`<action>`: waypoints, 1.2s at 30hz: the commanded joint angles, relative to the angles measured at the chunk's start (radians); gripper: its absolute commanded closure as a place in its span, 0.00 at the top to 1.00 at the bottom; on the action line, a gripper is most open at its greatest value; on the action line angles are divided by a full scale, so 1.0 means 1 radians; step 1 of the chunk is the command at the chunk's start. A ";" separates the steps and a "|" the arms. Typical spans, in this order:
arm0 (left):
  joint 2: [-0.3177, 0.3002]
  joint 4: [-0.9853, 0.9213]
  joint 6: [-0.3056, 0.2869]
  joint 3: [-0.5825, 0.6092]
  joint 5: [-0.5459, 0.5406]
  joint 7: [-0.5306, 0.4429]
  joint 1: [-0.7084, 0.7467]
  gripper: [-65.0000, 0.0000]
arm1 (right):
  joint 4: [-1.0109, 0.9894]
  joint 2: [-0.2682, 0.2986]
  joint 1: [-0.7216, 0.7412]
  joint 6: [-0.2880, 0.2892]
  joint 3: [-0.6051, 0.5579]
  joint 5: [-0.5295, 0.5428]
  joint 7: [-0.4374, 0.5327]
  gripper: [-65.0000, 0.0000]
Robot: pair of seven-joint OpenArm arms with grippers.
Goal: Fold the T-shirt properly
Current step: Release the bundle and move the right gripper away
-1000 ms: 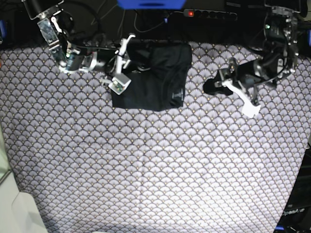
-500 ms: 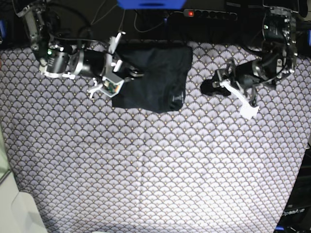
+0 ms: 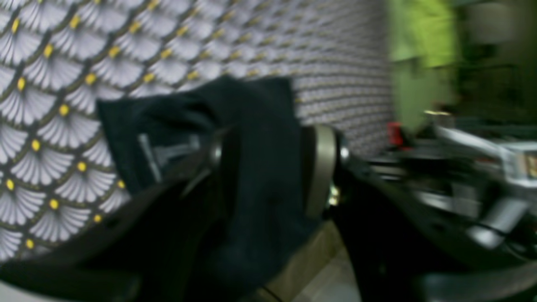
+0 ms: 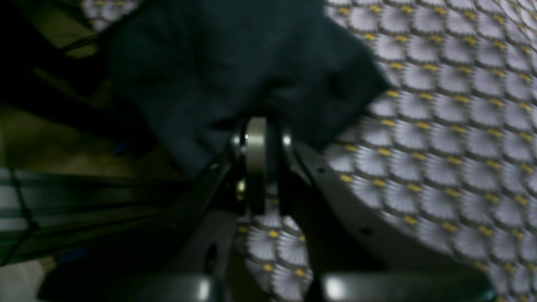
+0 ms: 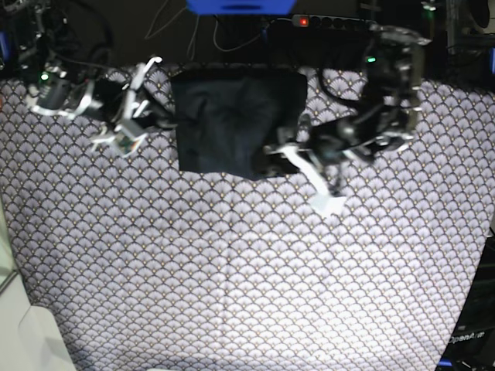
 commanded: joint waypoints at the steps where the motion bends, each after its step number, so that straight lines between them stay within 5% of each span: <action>1: 0.009 0.003 -0.009 0.000 0.015 -0.019 -0.016 0.37 | 0.018 0.013 -0.014 0.005 0.023 0.024 0.026 0.04; 10: 0.035 -0.156 -0.010 0.005 0.212 -0.102 -0.018 0.37 | 0.018 -0.013 -0.108 0.005 0.211 0.023 0.026 0.04; 15: 0.032 -0.264 -0.013 0.005 0.204 -0.171 -0.021 0.37 | 0.016 -0.010 -0.126 0.005 0.280 0.023 0.023 0.04; 19: 0.035 -0.175 -0.013 0.005 0.159 -0.167 -0.012 0.37 | 0.016 -0.013 -0.140 0.005 0.308 0.023 0.017 0.04; 26: 0.004 0.049 -0.004 -0.006 0.050 -0.063 0.031 0.37 | 0.018 -0.030 -0.174 0.005 0.305 0.023 0.026 0.04; 36: -0.050 0.009 -0.003 -0.007 0.075 -0.042 0.109 0.37 | 0.010 -0.091 -0.192 0.005 0.303 0.021 0.026 0.04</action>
